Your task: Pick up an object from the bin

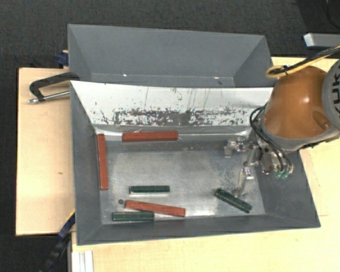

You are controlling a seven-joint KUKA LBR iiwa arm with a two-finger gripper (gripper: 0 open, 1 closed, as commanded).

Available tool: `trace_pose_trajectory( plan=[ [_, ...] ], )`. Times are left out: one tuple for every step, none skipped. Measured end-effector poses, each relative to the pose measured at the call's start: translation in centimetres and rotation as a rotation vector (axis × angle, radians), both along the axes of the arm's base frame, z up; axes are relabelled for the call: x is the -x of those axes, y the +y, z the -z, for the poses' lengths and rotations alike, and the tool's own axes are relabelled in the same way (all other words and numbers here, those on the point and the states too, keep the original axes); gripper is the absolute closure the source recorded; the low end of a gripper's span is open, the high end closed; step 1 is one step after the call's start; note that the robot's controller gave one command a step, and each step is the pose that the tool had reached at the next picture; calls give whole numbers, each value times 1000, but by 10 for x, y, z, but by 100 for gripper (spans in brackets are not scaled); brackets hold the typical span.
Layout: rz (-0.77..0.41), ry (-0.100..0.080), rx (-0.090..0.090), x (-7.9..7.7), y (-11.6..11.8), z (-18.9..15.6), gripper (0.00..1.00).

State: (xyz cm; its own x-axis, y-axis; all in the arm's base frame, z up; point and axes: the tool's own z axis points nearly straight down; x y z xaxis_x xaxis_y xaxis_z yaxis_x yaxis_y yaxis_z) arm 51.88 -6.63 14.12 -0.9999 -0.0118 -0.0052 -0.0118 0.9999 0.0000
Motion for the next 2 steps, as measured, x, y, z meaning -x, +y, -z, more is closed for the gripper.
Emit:
trace_pose_trajectory(
  plan=[
    [0,0,0,0,0,0,0],
    [-29,-2,0,15,-15,33,0]
  ],
)
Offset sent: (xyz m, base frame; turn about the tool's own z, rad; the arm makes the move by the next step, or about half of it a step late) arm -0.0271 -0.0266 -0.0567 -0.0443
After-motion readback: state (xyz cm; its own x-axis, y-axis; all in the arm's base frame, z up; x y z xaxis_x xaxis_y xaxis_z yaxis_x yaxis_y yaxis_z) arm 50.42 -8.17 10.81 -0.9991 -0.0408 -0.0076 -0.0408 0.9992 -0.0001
